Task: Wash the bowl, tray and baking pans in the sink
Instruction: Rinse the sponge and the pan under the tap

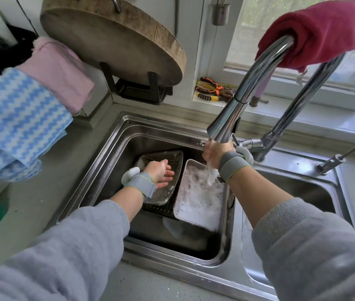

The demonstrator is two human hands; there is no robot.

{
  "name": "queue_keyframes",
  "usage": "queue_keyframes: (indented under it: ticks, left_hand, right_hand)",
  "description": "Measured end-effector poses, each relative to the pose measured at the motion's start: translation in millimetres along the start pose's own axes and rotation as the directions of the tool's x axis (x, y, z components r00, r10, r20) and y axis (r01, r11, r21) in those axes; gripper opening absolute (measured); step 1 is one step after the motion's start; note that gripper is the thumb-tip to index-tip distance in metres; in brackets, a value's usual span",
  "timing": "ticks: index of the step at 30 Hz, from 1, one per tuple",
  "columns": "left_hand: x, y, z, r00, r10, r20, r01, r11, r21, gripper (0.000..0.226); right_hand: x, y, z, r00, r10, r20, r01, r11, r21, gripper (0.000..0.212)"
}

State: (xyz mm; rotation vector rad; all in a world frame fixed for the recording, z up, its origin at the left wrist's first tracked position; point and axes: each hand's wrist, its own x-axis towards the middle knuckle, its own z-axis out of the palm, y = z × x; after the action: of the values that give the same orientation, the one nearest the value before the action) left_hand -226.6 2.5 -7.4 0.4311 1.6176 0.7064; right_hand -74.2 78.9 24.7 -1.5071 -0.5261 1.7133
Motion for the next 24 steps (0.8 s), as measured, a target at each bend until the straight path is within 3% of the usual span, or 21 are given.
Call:
queue_keyframes:
  ticks: [2,4,6,8,10,14,15,18,19,22,24]
  left_hand:
    - [0.0,3.0,3.7,1.000,0.007,0.007,-0.007,1.000,0.009,0.031]
    - [-2.0,5.0,10.2,1.000,0.017,0.023,-0.018,0.999,0.039,0.033]
    - [-3.0,5.4,18.6,0.999,0.014,0.045,-0.017,0.997,0.074,0.036]
    - [-4.7,6.0,26.3,0.998,0.007,0.070,-0.014,0.994,0.107,0.032]
    - [-5.2,5.7,44.3,0.995,0.002,0.099,-0.016,0.990,0.142,0.025]
    - [-7.5,2.2,76.0,0.990,0.012,0.142,-0.046,0.970,0.238,0.023]
    - [-9.0,1.0,78.5,0.989,0.001,0.150,-0.040,0.967,0.253,0.022]
    - [-16.1,-9.0,110.1,0.971,-0.054,0.234,-0.030,0.940,0.340,0.025]
    - [-17.0,-11.0,118.8,0.962,-0.073,0.263,-0.026,0.934,0.355,0.027]
    - [-16.2,-12.7,137.9,0.947,-0.110,0.302,-0.011,0.928,0.372,0.029]
    - [-12.0,-11.4,149.3,0.951,-0.109,0.290,-0.006,0.929,0.370,0.027]
  right_hand:
    - [-5.3,-0.4,-4.7,0.999,0.004,0.035,-0.003,0.999,-0.041,0.034]
    - [-18.3,8.8,-20.4,0.990,0.108,0.088,-0.084,0.967,-0.242,0.039]
    - [-32.0,21.2,-47.4,0.975,0.192,0.110,-0.096,0.815,-0.572,0.040]
    - [-34.8,19.9,-71.7,0.991,0.110,0.076,-0.018,0.673,-0.740,0.027]
    - [-34.7,0.0,-97.5,0.997,-0.062,0.036,0.069,0.713,-0.698,0.014]
    - [-39.5,-29.6,-133.5,0.955,-0.291,0.052,0.273,0.804,-0.528,0.026]
    - [-38.6,-19.8,-140.6,0.965,-0.256,0.047,0.237,0.787,-0.570,0.025]
    - [-39.0,37.4,-197.7,0.993,-0.042,-0.108,-0.074,0.484,-0.872,0.011]
    - [-39.9,49.5,-208.0,0.984,-0.001,-0.177,-0.150,0.526,-0.837,0.007]
    - [-33.3,49.4,-219.9,0.968,0.010,-0.250,-0.149,0.826,-0.543,0.023]
    - [-26.5,36.4,-224.4,0.970,-0.033,-0.242,-0.081,0.891,-0.446,0.032]
